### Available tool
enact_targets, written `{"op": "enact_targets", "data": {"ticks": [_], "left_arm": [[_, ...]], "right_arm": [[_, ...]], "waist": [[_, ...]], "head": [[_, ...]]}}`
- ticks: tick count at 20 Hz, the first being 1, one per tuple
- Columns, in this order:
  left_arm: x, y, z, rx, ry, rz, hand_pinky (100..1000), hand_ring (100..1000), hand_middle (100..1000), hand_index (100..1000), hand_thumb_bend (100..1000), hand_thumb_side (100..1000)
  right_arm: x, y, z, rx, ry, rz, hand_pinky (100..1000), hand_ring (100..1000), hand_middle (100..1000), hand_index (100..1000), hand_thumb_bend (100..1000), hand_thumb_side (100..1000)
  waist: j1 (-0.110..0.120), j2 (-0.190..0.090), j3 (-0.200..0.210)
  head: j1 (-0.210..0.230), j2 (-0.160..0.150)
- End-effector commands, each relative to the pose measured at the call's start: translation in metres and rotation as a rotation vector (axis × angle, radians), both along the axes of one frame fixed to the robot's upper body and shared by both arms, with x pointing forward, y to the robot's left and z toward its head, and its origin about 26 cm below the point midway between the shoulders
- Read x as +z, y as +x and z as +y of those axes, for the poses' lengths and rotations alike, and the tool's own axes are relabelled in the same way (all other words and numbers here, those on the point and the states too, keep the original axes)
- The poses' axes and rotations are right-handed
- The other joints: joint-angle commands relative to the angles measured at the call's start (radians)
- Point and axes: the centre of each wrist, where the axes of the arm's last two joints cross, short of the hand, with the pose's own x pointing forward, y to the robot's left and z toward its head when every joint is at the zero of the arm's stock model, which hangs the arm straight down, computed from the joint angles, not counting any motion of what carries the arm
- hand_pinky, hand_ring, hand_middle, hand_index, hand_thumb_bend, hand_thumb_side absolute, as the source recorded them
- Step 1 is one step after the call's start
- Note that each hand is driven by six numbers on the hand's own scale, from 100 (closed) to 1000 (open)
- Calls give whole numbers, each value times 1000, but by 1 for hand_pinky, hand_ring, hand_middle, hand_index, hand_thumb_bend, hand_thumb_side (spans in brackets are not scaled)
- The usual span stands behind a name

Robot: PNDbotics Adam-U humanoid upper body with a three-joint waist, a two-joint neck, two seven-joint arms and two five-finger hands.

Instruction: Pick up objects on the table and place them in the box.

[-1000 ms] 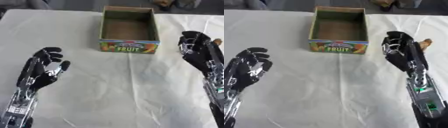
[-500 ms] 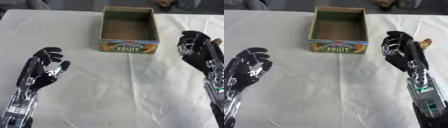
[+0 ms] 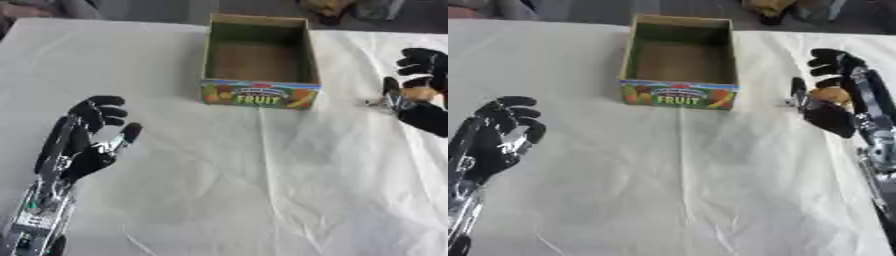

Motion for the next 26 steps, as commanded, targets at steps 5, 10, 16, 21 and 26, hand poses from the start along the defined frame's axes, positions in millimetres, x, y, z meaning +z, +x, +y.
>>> {"op": "enact_targets", "data": {"ticks": [5,10,16,21,26], "left_arm": [[6,-1,9,14,32,-18,675,683,688,731,581,353],[5,-1,11,18,37,-17,675,683,689,732,580,353],[5,-1,12,20,44,-15,675,683,690,732,580,353],[4,-2,12,19,45,-13,675,683,690,732,580,352],[4,-2,12,17,47,-12,674,683,691,732,578,352]], "right_arm": [[22,-3,-44,-74,-224,36,707,811,782,880,345,207],[27,-1,-65,-123,-322,61,726,835,810,891,431,181],[30,4,-86,-162,-425,112,741,850,828,897,482,161],[30,10,-100,-196,-484,141,749,857,837,901,466,156],[29,20,-110,-224,-547,173,752,857,839,897,462,157]], "waist": [[-7,-20,-5],[-11,-24,-10],[-14,-29,-10],[-14,-33,-8],[-13,-36,-5]], "head": [[9,6],[17,6],[-5,6],[-40,6],[-57,6]]}}
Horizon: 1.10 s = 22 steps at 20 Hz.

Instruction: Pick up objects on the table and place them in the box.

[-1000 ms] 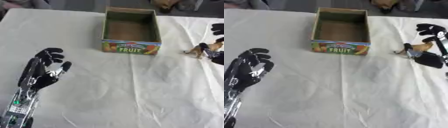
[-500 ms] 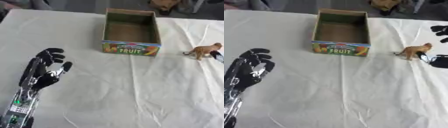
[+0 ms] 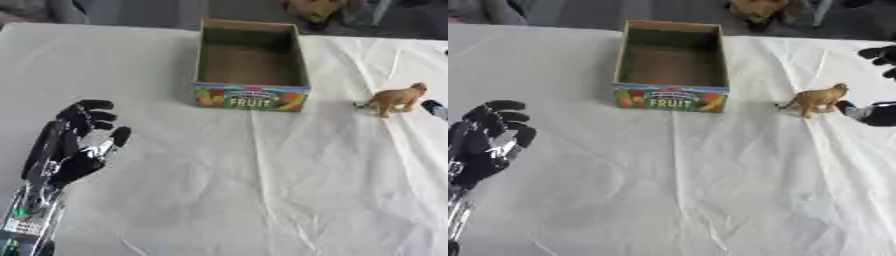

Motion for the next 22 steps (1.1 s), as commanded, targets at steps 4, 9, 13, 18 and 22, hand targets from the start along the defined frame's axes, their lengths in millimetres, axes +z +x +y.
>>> {"op": "enact_targets", "data": {"ticks": [4,9,13,18,22], "left_arm": [[6,0,4,-2,24,-19,674,683,691,732,577,352],[6,0,4,-2,24,-18,675,683,691,732,576,352],[5,0,3,-5,24,-15,674,682,691,732,573,355],[4,0,3,-6,24,-13,674,682,692,733,574,356],[4,0,3,-7,22,-13,674,682,692,733,573,355]], "right_arm": [[16,10,-20,-33,-134,25,758,861,844,897,435,120],[15,12,-22,-34,-149,30,758,861,844,897,428,106],[15,24,-23,-49,-191,69,763,859,844,893,407,100],[6,37,-23,-47,-232,94,765,859,844,892,401,100],[-1,45,-22,-44,-250,103,764,859,843,891,399,100]], "waist": [[1,-19,3],[1,-19,3],[3,-20,11],[3,-19,12],[4,-19,14]], "head": [[-15,6],[-16,6],[-15,6],[-14,6],[-14,6]]}}
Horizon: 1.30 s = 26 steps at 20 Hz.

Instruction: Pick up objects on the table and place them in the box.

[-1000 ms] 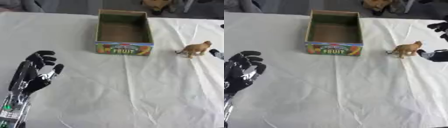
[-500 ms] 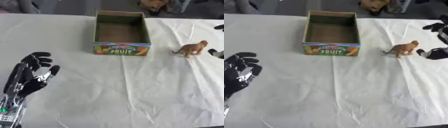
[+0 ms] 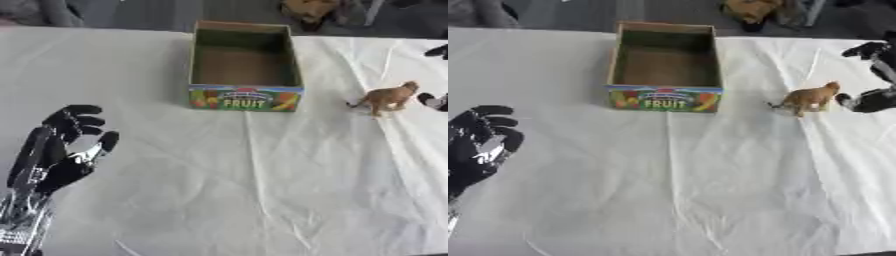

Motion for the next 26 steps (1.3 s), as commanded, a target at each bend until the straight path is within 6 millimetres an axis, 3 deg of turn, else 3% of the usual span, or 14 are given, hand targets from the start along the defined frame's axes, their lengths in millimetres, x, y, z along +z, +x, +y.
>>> {"op": "enact_targets", "data": {"ticks": [1,26], "left_arm": [[5,0,2,-5,17,-18,674,682,692,733,574,355],[5,1,0,-15,12,-17,675,681,692,734,571,357]], "right_arm": [[9,5,-6,-6,-44,-13,765,859,843,891,399,100],[-22,29,6,-17,-36,41,786,853,827,875,394,100]], "waist": [[2,-15,1],[10,-11,14]], "head": [[0,6],[-9,6]]}}
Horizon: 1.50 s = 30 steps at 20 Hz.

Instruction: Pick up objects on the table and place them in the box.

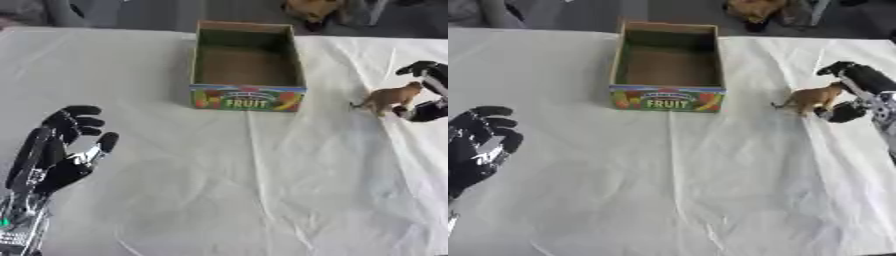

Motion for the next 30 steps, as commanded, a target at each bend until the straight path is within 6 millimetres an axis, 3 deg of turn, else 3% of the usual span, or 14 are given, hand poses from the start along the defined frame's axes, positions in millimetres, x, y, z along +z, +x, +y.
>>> {"op": "enact_targets", "data": {"ticks": [1,23,30], "left_arm": [[5,1,0,-11,10,-17,675,681,692,734,570,357],[7,2,-2,-19,10,-23,675,681,693,734,569,358],[7,2,-2,-19,9,-24,675,680,692,734,569,358]], "right_arm": [[14,3,-7,-18,-23,-31,787,852,826,874,393,100],[4,9,-17,-105,-58,-10,791,850,815,861,386,100],[5,12,-9,-59,-86,-25,754,783,705,766,377,100]], "waist": [[2,-11,1],[5,-5,17],[3,-5,15]], "head": [[-5,6],[-13,6],[-12,6]]}}
